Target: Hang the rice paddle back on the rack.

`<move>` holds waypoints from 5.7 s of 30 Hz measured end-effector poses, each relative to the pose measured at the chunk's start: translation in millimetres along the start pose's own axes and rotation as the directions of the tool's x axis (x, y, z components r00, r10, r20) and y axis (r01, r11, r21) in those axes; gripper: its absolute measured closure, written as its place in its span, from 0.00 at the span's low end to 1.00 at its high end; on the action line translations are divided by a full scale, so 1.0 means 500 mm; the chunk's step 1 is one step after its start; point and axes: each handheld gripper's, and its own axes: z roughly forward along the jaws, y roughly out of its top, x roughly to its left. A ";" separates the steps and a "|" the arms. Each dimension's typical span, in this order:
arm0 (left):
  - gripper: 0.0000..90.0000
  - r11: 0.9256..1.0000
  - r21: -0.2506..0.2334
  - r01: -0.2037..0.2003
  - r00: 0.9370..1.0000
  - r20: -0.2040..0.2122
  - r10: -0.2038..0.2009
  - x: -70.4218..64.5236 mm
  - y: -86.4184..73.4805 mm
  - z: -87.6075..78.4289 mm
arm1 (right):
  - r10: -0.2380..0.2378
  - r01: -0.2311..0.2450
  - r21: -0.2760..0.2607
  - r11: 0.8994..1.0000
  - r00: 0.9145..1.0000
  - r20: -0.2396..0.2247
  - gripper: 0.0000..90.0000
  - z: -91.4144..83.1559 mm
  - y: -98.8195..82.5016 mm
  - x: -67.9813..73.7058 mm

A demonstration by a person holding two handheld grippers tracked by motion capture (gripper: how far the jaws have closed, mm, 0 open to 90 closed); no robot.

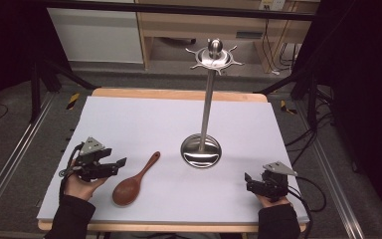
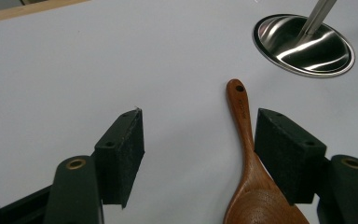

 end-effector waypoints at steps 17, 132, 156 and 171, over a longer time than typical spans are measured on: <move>0.38 0.997 0.057 -0.049 0.999 0.026 0.048 -0.026 0.015 0.027 | -0.007 0.007 0.001 1.000 1.000 0.001 0.18 0.003 0.000 0.001; 0.80 0.846 0.509 -0.161 0.986 0.114 0.120 -0.099 0.039 0.200 | -0.018 0.018 0.038 0.999 1.000 -0.012 0.18 0.012 0.000 0.005; 0.86 0.807 0.570 -0.156 0.988 0.087 0.129 -0.112 0.052 0.211 | -0.016 0.017 0.048 0.999 1.000 -0.012 0.18 0.012 0.000 0.004; 0.85 0.799 0.576 -0.170 0.985 0.101 0.137 -0.111 0.054 0.213 | -0.021 0.021 0.050 0.999 1.000 -0.016 0.18 0.015 0.000 0.004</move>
